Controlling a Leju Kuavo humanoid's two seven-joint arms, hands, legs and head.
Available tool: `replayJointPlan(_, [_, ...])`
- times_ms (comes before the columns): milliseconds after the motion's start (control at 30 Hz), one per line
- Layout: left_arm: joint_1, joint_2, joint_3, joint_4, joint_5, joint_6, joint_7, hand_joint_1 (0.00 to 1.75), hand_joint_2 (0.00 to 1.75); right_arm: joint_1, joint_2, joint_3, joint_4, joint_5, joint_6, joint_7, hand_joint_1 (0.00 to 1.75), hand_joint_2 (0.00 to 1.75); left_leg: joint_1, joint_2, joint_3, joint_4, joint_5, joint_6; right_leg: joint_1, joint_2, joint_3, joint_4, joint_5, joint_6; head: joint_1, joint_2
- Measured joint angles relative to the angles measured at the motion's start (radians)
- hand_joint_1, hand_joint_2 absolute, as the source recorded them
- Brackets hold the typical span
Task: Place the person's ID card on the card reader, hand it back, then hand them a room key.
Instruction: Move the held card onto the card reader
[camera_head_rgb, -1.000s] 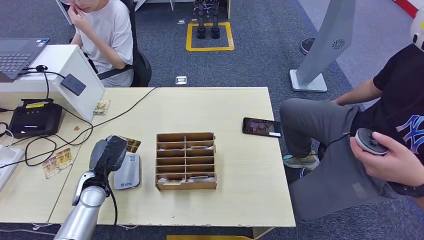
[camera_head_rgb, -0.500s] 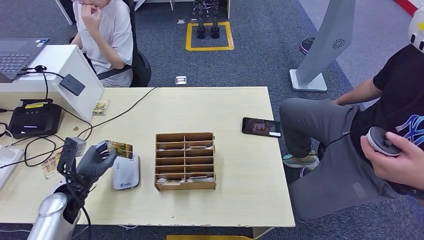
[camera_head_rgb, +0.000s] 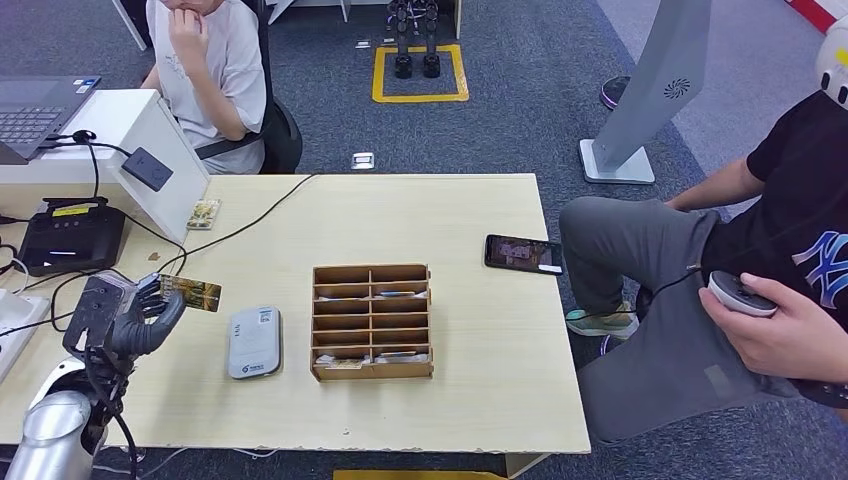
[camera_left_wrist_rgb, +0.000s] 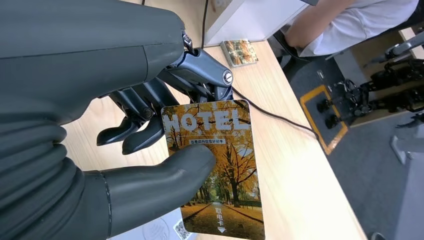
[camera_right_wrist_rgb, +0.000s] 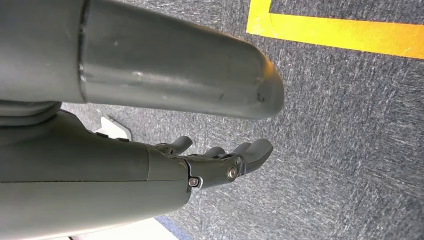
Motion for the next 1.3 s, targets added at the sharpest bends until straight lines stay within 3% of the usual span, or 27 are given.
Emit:
replayJointPlan(300, [0.001, -0.005, -0.027, 0.001, -0.119, 0.042, -0.007, 1.75, 1.75, 0.000, 0.000, -0.005, 0.000, 0.003, 0.000, -0.002, 0.00, 0.00, 0.000, 0.000, 0.000, 0.000, 0.000, 0.000, 0.000, 0.000, -0.001, 0.000, 0.000, 0.000, 0.000, 0.000])
replayJointPlan(1300, [0.019, -0.004, -0.098, 0.017, -0.265, 0.021, -0.014, 1.75, 1.75, 0.000, 0.000, -0.027, 0.000, 0.015, 0.000, -0.006, 0.00, 0.00, 0.000, 0.000, 0.000, 0.000, 0.000, 0.000, 0.000, 0.000, -0.001, 0.000, 0.000, 0.000, 0.000, 0.000])
